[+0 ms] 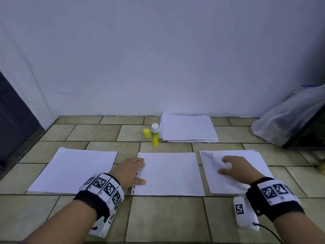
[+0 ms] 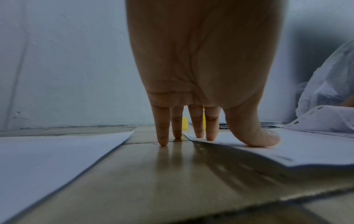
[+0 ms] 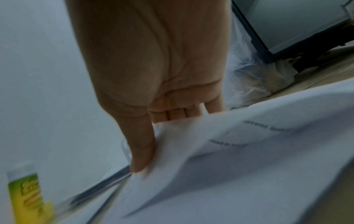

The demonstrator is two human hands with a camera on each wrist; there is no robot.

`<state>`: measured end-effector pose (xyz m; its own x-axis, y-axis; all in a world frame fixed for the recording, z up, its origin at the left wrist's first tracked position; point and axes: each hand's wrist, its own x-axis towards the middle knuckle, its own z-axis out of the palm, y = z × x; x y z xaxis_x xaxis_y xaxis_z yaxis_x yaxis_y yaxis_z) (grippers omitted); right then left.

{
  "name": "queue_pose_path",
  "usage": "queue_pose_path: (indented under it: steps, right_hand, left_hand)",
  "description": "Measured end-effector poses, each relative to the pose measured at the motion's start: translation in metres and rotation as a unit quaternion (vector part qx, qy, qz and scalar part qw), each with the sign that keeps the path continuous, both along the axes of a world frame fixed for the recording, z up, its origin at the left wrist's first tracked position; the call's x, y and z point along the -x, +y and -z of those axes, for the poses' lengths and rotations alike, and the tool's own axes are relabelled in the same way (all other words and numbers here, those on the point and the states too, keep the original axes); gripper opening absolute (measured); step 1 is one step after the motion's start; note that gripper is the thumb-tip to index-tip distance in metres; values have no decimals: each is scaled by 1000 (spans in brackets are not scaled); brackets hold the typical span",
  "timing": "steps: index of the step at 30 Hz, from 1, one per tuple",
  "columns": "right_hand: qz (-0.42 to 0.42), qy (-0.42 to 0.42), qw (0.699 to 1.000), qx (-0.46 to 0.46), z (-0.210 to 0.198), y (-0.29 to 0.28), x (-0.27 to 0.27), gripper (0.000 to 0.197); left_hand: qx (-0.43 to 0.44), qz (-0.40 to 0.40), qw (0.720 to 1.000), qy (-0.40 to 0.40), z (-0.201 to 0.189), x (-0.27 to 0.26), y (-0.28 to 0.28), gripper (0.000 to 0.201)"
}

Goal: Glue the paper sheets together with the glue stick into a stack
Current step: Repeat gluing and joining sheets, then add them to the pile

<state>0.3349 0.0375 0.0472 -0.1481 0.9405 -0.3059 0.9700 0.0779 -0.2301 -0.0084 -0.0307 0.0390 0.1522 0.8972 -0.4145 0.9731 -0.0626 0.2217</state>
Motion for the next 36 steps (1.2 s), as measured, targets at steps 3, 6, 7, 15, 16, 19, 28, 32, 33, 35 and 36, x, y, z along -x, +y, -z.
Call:
queue_pose_path:
  steps: [3, 6, 7, 15, 16, 19, 28, 32, 33, 35, 36]
  right_hand:
    - [18, 27, 999, -42, -19, -3, 4, 17]
    - [22, 69, 992, -101, -46, -9, 22, 27]
    - [7, 61, 992, -114, -52, -10, 31, 30]
    - [-63, 3, 996, -57, -43, -17, 91, 17]
    - [-72, 6, 997, -35, -37, -19, 95, 20]
    - [-103, 1, 995, 0, -19, -26, 103, 11]
    - [-164, 23, 985, 44, -2, -46, 131, 62]
    - [-70, 126, 989, 19, -10, -31, 117, 58]
    - [-41, 127, 991, -9, -11, -23, 110, 52]
    - [9, 80, 995, -57, -13, -8, 89, 41]
    - [30, 43, 996, -71, -13, -2, 78, 39]
  left_hand:
    - [13, 3, 1000, -7, -1, 3, 1, 73]
    - [12, 12, 1000, 2, 1, 4, 1, 73]
    - [11, 15, 1000, 8, 1, 4, 1, 74]
    - [1, 33, 999, 35, 3, 1, -5, 85]
    - [0, 31, 999, 33, 4, 1, -5, 86]
    - [2, 23, 999, 36, 4, 1, -4, 91]
    - [8, 25, 1000, -3, -3, -7, -5, 108]
    - [36, 64, 997, 37, 0, -5, -6, 79]
    - [40, 61, 997, 33, 1, -3, -7, 75]
    - [39, 56, 997, 20, 2, -2, -8, 70]
    - [36, 53, 998, 13, 2, -2, -8, 67]
